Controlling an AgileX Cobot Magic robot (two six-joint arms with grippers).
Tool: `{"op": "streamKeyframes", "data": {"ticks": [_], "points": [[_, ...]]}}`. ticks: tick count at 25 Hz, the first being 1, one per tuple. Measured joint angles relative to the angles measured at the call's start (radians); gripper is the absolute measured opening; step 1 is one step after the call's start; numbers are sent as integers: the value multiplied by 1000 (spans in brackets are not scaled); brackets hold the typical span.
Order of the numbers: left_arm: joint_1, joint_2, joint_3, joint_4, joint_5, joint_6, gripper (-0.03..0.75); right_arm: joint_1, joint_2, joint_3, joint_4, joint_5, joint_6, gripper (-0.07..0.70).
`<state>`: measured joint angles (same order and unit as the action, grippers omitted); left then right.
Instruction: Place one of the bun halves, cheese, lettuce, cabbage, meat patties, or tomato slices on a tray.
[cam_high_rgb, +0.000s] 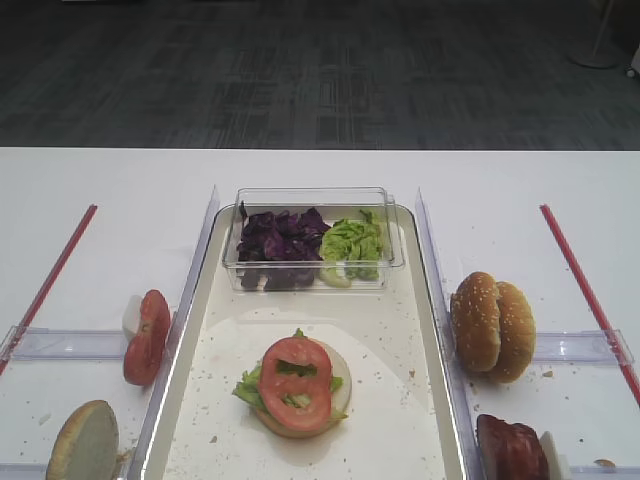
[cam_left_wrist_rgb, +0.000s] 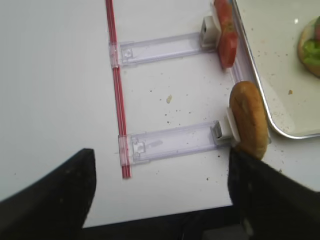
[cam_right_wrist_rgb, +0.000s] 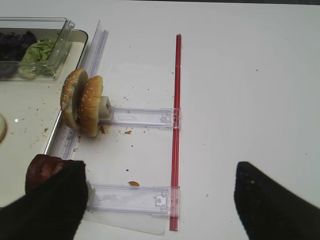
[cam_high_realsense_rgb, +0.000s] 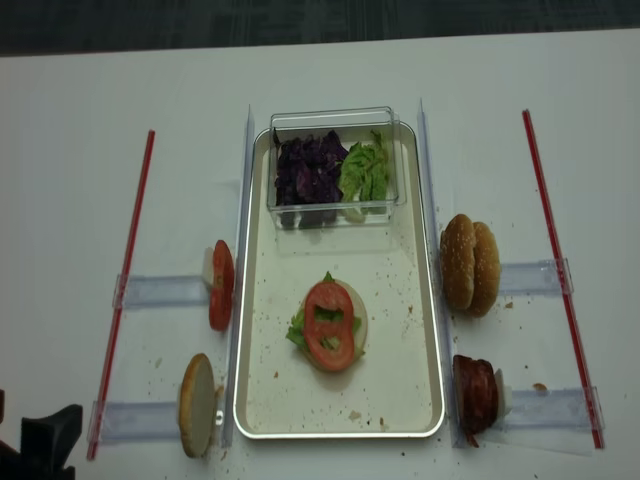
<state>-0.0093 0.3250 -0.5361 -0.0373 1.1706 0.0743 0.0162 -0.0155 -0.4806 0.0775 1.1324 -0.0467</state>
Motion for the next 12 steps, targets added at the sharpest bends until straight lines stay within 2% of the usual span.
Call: {"op": "streamKeyframes", "data": {"ticks": [6,12], "points": [[0,-170,33,-18,-3,-16,503,0,0,0,0,0,0,615],[0,-269,41,-18,2,-19,503,0,0,0,0,0,0,615]]}}
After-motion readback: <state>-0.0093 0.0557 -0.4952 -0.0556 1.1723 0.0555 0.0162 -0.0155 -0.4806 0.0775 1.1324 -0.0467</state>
